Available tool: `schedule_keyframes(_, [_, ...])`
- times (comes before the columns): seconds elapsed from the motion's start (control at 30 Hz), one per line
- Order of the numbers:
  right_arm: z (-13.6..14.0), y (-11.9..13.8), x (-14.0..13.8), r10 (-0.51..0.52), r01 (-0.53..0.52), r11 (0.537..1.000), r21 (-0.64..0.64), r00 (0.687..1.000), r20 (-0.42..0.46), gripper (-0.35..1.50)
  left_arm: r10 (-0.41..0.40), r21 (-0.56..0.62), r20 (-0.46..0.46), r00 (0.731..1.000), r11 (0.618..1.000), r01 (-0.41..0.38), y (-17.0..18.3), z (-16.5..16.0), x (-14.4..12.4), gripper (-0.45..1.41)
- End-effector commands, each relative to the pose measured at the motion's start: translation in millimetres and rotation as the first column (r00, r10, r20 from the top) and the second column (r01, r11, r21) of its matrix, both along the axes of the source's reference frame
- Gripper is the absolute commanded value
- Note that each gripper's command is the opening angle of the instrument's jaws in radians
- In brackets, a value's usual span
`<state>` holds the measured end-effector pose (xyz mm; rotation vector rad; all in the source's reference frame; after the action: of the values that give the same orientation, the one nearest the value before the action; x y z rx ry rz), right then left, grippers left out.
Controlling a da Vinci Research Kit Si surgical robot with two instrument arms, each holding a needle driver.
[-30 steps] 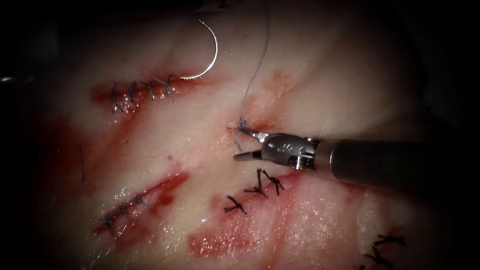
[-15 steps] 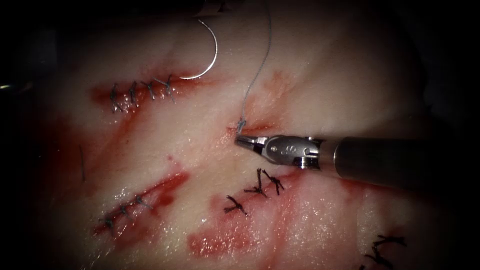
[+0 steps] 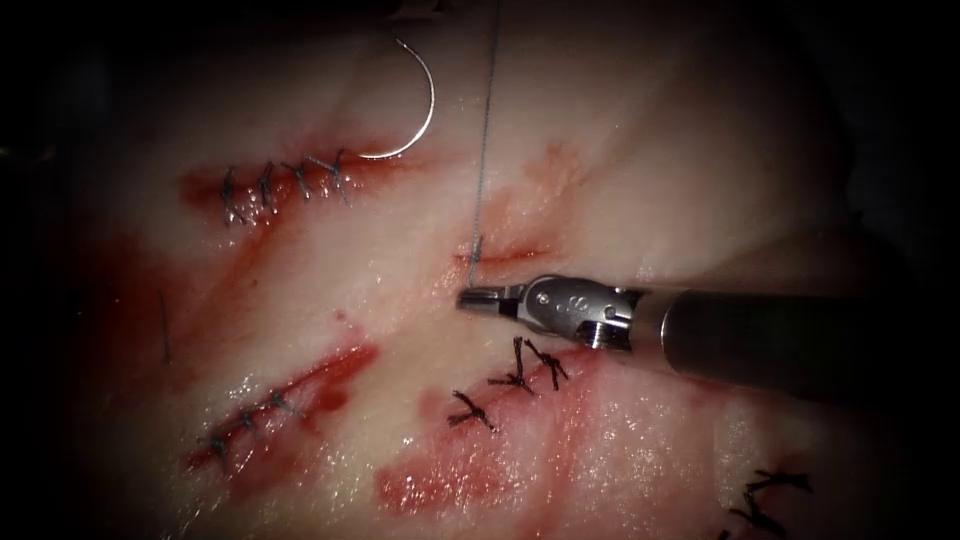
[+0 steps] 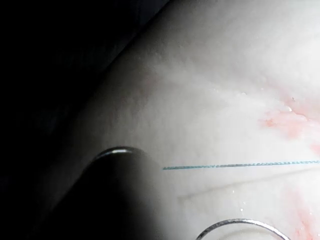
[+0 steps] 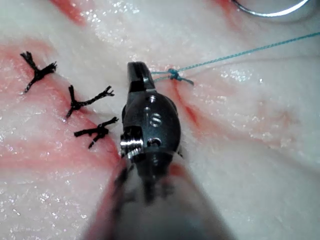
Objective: Wound Closure
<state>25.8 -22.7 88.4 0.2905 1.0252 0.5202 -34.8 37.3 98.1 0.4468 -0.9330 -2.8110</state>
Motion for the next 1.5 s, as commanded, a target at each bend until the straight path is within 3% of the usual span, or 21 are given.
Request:
schedule_keyframes(0.03, [0.9, -0.6, 1.3, -0.01, 0.01, 0.999, 0.046, 1.0, -0.001, -0.35, 0.003, -0.008, -0.004, 1.0, 1.0, -0.003, 1.2, 0.3, -0.7, -0.45])
schedule_keyframes(0.27, [1.6, -0.9, 2.0, -0.037, 0.036, 0.997, 0.066, 0.999, 0.01, -0.35, 0.066, -0.063, 0.002, 0.998, 0.996, -0.065, 2.3, 0.7, -1.4, -0.45])
schedule_keyframes(0.57, [2.5, -1.9, 0.9, 0.021, -0.031, 0.99, 0.138, 0.997, 0.069, -0.35, 0.029, -0.17, 0.038, 0.999, 0.985, -0.022, 3.9, 0.5, -2.3, -0.45])
schedule_keyframes(0.9, [2.4, -4.6, 0.4, 0.002, -0.025, 0.969, 0.244, 0.996, 0.093, -0.35, 0.019, -0.172, 0.054, 0.998, 0.985, -0.01, 4.8, 0.1, -2.1, -0.45])
schedule_keyframes(1.07, [2.2, -4.8, 0.7, -0.003, -0.019, 0.967, 0.255, 0.996, 0.089, -0.35, 0.014, -0.171, 0.061, 0.998, 0.985, -0.003, 4.5, 0.2, -2.2, -0.45])
schedule_keyframes(1.2, [1.2, -4.0, 0.9, 0.045, -0.067, 0.976, 0.208, 0.993, 0.108, -0.35, -0.015, -0.15, 0.101, 0.995, 0.988, 0.03, 3.8, 0.1, -2.1, -0.45])
schedule_keyframes(1.4, [-2.1, -2.3, 1.6, 0.114, -0.117, 0.991, 0.062, 0.992, 0.049, -0.35, -0.039, -0.109, 0.157, 0.987, 0.992, 0.057, 1.4, -1.4, -1.7, -0.45])
schedule_keyframes(1.43, [-2.6, -2.2, 1.6, 0.13, -0.132, 0.99, 0.053, 0.991, 0.037, -0.11, -0.04, -0.104, 0.156, 0.987, 0.993, 0.056, 1.0, -1.8, -1.5, -0.45])
schedule_keyframes(1.5, [-3.0, -2.0, 1.7, 0.155, -0.156, 0.986, 0.054, 0.988, 0.023, 0.19, -0.043, -0.089, 0.161, 0.986, 0.994, 0.058, 0.3, -2.8, -1.0, -0.45])
